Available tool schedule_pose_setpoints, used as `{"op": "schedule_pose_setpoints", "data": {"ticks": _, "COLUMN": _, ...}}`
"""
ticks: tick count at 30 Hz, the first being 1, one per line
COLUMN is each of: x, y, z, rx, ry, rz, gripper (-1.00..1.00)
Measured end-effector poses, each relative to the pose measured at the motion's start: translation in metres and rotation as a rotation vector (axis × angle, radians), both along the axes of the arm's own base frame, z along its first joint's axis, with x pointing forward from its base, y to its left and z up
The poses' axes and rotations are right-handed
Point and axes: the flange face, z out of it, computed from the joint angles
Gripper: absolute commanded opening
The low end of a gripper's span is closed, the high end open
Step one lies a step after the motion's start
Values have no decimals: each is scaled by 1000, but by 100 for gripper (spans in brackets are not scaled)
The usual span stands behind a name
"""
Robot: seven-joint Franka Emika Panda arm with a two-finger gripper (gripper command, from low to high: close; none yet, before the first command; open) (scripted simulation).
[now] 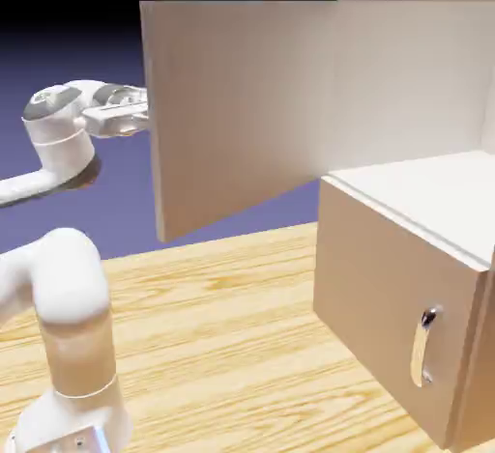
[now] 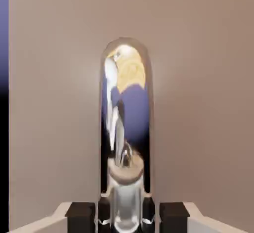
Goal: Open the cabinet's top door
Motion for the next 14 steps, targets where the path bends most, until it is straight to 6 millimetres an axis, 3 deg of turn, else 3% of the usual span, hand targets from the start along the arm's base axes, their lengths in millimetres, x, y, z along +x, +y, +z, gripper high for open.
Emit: {"op": "schedule_pose_setpoints", "data": {"ticks": 14, "x": 19, "y": 141, "z": 0, "rx": 1, "ry": 0, "rz": -334, "gripper": -100}}
